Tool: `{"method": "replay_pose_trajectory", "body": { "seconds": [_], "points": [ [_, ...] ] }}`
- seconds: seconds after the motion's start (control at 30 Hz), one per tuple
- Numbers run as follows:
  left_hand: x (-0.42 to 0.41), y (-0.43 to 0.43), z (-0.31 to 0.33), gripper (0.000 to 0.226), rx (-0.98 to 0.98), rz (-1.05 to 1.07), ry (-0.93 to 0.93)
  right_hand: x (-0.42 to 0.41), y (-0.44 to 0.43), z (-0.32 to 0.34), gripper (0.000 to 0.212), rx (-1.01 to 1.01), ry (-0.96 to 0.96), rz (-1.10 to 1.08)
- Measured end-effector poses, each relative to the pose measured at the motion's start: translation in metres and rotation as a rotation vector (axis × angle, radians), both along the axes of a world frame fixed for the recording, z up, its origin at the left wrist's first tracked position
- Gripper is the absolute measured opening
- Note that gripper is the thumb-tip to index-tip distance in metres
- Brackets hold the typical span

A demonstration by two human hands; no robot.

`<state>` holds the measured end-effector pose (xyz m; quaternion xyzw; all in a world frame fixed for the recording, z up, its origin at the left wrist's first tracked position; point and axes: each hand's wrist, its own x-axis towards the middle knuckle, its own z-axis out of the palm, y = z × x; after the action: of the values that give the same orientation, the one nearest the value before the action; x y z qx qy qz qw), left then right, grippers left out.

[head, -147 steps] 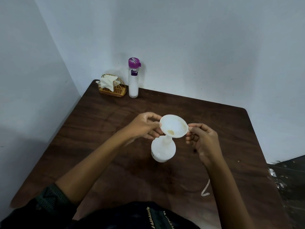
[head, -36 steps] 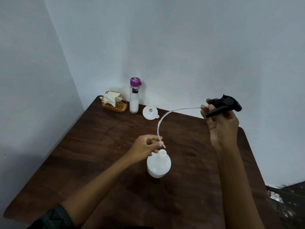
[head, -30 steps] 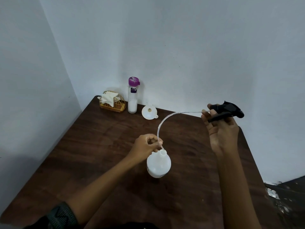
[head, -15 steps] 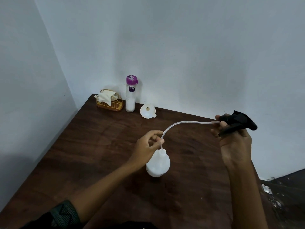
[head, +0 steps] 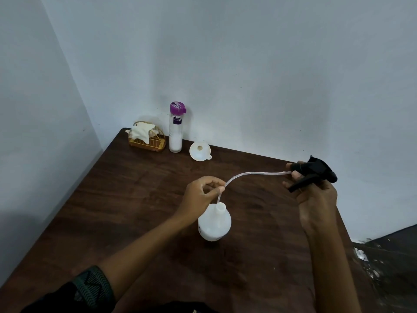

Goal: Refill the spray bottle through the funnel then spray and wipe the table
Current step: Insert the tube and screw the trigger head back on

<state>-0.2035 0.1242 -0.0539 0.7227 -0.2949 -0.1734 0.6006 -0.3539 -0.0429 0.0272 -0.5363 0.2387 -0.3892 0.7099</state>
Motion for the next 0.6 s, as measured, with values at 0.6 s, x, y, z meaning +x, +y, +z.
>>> {"method": "replay_pose_trajectory", "body": {
  "seconds": [0.6],
  "points": [
    [-0.003,-0.004,-0.016,0.007,0.159,-0.091,-0.121,0.018,0.031,-0.014,0.03,-0.222,0.275,0.158]
  ]
}}
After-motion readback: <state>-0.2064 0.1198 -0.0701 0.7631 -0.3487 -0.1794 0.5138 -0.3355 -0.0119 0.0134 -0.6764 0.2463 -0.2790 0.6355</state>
